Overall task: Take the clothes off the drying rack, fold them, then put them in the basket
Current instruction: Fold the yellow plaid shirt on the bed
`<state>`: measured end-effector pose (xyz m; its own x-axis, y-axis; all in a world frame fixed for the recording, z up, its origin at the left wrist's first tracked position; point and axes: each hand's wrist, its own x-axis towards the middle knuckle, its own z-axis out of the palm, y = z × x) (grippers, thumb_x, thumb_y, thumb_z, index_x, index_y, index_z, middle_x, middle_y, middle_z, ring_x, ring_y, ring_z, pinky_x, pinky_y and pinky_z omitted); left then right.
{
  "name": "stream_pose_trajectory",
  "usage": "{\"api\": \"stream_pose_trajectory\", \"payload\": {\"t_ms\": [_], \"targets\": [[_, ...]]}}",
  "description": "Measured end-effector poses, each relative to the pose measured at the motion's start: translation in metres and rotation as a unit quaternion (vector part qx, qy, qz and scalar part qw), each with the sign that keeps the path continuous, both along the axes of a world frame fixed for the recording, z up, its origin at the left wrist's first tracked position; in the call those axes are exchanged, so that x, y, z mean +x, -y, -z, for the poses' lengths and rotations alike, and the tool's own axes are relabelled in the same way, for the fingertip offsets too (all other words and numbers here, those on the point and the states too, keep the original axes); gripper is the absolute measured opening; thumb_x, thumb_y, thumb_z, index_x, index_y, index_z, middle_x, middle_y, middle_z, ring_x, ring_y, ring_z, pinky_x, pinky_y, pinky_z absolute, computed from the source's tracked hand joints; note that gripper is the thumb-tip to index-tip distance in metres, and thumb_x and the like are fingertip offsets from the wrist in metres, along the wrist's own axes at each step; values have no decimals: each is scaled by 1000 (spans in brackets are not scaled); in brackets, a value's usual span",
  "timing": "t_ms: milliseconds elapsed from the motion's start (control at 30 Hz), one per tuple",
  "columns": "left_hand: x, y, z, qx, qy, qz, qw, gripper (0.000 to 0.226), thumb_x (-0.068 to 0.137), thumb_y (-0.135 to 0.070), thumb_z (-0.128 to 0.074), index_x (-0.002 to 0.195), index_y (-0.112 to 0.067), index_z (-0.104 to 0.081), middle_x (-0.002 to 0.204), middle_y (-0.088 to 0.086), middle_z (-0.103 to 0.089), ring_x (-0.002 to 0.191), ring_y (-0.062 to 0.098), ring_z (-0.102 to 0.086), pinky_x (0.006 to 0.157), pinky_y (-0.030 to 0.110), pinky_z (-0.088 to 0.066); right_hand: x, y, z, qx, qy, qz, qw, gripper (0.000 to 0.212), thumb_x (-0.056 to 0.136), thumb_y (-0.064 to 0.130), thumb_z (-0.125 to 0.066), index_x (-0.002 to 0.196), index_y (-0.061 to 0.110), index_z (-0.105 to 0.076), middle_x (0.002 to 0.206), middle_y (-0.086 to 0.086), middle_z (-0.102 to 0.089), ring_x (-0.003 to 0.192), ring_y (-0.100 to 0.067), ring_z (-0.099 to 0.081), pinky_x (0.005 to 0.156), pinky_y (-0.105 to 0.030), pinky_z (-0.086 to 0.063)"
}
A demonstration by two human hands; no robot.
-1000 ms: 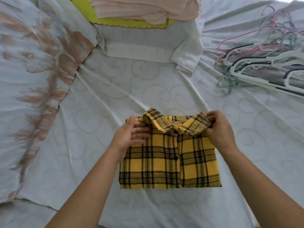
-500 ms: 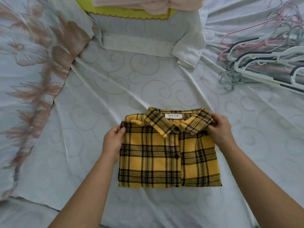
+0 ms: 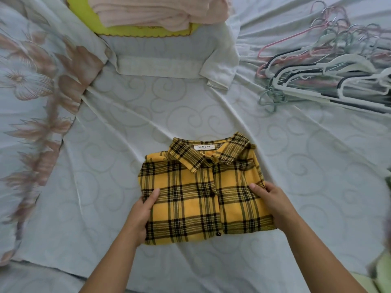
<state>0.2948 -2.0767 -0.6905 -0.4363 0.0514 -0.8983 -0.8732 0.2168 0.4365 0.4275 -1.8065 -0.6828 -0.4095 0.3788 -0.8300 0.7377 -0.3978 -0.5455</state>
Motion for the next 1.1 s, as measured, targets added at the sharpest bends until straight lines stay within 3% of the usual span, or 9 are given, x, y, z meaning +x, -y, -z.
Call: {"api": "stream_pose_trajectory", "payload": {"t_ms": [100, 200, 267, 400, 600, 733, 867, 1000, 1100], "targets": [[10, -10, -18, 84, 41, -35, 995, 60, 73, -47, -61, 119, -10, -59, 113, 19, -66, 102, 37, -64, 85, 51, -51, 17, -10, -18, -9, -37, 42, 998, 9, 93, 23, -54, 93, 19, -63, 86, -6, -70, 80, -23, -66, 70, -35, -51], [35, -30, -38, 145, 50, -37, 987, 67, 57, -51, -79, 107, -7, -70, 107, 21, -68, 93, 38, -67, 71, 50, -57, 51, -21, -36, -13, -61, 78, 995, 11, 96, 22, -49, 95, 22, -61, 91, -6, -69, 82, -23, -66, 68, -34, -51], [61, -45, -49, 169, 38, -53, 983, 61, 68, -54, -70, 107, -7, -70, 112, 22, -66, 96, 38, -66, 72, 52, -56, 82, -31, -50, -7, -83, 94, 992, 13, 97, 19, -47, 96, 21, -60, 91, -7, -69, 81, -24, -66, 65, -33, -50], [122, -78, -71, 173, -8, -59, 983, 51, 92, -47, -39, 106, -8, -70, 109, 20, -67, 92, 35, -68, 75, 49, -56, 158, -59, -77, 2, -110, 134, 985, 17, 97, 14, -45, 95, 19, -61, 87, -6, -69, 79, -23, -65, 65, -31, -49], [229, -149, -130, 147, -54, -4, 988, 39, 96, -39, -43, 112, -9, -61, 100, 22, -69, 96, 38, -63, 76, 48, -50, 280, -115, -137, 34, -131, 185, 973, 16, 97, 14, -46, 95, 18, -61, 85, -3, -66, 79, -20, -62, 65, -30, -48], [286, -207, -171, 147, -62, 35, 986, 43, 95, -40, -44, 121, -8, -58, 104, 23, -68, 99, 39, -62, 77, 47, -51, 350, -162, -182, 61, -117, 194, 972, 19, 96, 19, -48, 107, 9, -61, 95, -13, -67, 89, -31, -63, 81, -41, -53], [324, -267, -211, 201, -75, 70, 974, 40, 96, -38, -43, 112, -6, -61, 97, 21, -70, 95, 37, -63, 74, 45, -51, 394, -214, -218, 86, -142, 216, 962, 16, 97, 17, -47, 102, 13, -61, 92, -13, -67, 82, -28, -63, 64, -33, -50], [334, -322, -232, 207, -113, 122, 964, 31, 92, -27, -45, 106, -5, -62, 88, 19, -70, 79, 35, -66, 63, 39, -54, 411, -262, -239, 80, -172, 234, 954, 8, 93, 14, -53, 94, 11, -61, 72, -10, -69, 64, -25, -65, 55, -30, -50], [328, -371, -241, 192, -153, 136, 960, 28, 92, -20, -46, 110, -2, -59, 88, 21, -66, 78, 35, -63, 63, 39, -51, 409, -304, -249, 118, -187, 234, 947, 8, 91, 12, -57, 99, 11, -60, 78, -10, -68, 65, -24, -66, 53, -29, -51]]}}
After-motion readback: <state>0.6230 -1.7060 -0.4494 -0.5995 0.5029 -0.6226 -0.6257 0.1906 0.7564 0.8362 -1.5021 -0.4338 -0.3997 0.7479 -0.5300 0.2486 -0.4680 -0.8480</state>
